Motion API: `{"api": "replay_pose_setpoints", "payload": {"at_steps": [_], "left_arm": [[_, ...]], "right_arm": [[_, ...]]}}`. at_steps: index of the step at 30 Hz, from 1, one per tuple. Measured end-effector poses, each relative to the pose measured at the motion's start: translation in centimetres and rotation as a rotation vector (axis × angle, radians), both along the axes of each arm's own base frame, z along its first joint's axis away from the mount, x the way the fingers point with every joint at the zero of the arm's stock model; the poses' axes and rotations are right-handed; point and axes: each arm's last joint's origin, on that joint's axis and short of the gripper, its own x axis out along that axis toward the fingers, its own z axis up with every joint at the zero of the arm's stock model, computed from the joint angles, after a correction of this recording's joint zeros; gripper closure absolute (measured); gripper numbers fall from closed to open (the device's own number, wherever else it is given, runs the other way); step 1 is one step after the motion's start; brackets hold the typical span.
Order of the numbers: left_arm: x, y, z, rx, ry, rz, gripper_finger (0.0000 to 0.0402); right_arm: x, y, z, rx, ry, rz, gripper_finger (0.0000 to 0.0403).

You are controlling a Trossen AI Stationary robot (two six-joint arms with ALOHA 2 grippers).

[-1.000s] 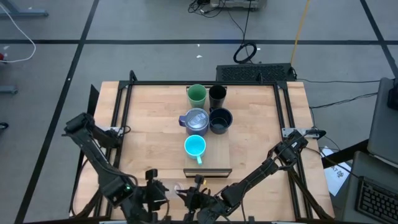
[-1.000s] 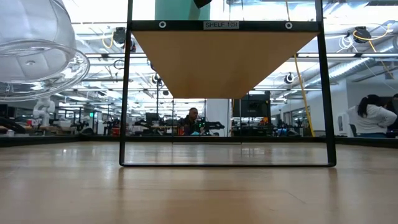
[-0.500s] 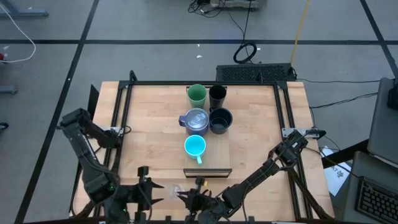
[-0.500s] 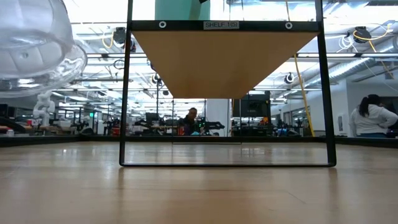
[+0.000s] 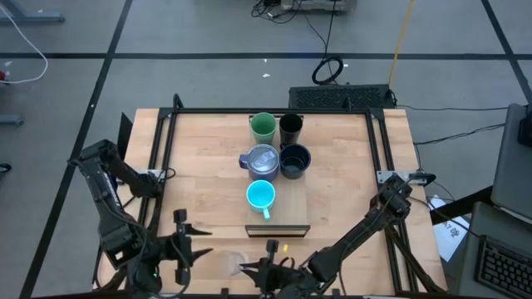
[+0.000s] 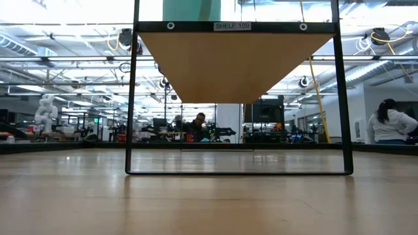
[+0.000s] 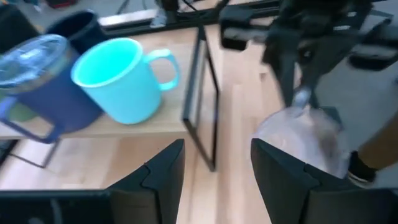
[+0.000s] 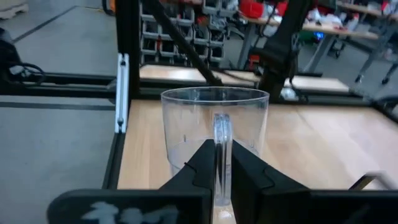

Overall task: Stack small to large cups/mugs on shelf
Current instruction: Put the transparent mug on the shelf

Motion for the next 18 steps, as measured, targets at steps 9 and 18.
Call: {"api": "replay_pose_setpoints", "payload": {"at_steps": [9,18], "left_arm": [[-1.1,1.4,-0.2,0.118,-0.011,0.080,0.0215],[-1.6,2.0,-1.1,0.186,-0.108,0.164,0.0215]], "right_arm": [[-2.7,0.2,4.9,-0.087,-0.012,0.068,0.0385],[-6.0,0.7,8.6,-0.141,-0.017,0.137,0.0385]]}}
